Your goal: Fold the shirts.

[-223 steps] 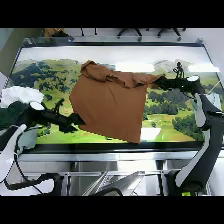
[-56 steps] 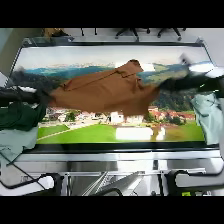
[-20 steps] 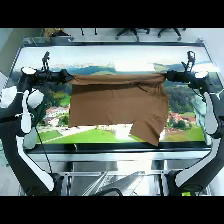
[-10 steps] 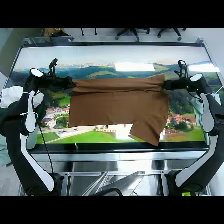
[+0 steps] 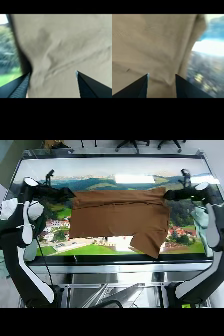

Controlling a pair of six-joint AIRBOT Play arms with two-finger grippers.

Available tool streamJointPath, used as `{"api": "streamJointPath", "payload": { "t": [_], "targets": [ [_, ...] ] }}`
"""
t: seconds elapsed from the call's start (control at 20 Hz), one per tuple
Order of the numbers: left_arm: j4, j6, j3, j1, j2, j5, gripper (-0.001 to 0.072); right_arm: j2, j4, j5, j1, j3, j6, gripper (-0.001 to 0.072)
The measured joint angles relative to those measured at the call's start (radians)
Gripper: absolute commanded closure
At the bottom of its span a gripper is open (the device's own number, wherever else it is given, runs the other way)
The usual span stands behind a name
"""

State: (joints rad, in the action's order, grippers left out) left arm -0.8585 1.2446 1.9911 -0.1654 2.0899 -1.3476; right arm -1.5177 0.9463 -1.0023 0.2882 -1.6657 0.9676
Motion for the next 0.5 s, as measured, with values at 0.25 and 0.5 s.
{"api": "streamJointPath", "payload": {
  "t": [0.25,0.5],
  "targets": [
    [-0.073,0.084,-0.14,-0.071,-0.122,-0.175,0.0069,0.176,0.017,-0.176,0.125,0.074,0.088,0.0324],
    [-0.086,0.062,-0.562,-0.091,-0.299,-0.164,0.007,0.346,0.022,-0.291,0.292,0.352,0.134,0.0126]
  ]
}}
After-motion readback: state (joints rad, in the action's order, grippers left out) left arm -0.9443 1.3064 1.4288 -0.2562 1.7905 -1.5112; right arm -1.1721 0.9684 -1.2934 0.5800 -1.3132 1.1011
